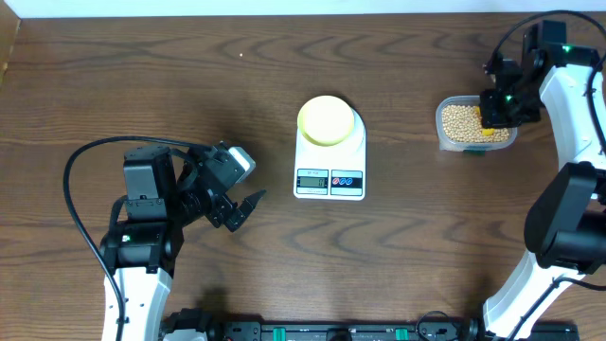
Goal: Scoop item into bowl and weigh 50g on scale
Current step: 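Drag the scoop through the soybeans to fill it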
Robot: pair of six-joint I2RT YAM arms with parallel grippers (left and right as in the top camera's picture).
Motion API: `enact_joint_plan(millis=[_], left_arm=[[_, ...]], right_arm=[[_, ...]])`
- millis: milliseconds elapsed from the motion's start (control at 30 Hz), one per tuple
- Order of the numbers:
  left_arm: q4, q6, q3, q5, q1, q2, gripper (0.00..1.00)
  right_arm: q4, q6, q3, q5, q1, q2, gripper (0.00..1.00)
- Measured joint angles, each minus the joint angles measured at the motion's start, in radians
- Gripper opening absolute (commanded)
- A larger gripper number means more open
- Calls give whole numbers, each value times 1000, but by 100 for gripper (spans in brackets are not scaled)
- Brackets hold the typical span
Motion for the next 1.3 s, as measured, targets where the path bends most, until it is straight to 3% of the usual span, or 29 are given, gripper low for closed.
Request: enact_joint_plan(millis=[567,1300], left_arm=[[0,2,0,0,0,0,98],[0,2,0,0,0,0,98]], right_arm=[[-4,5,-11,-219,-117,14,1],[-18,6,-11,-412,-167,105,1]])
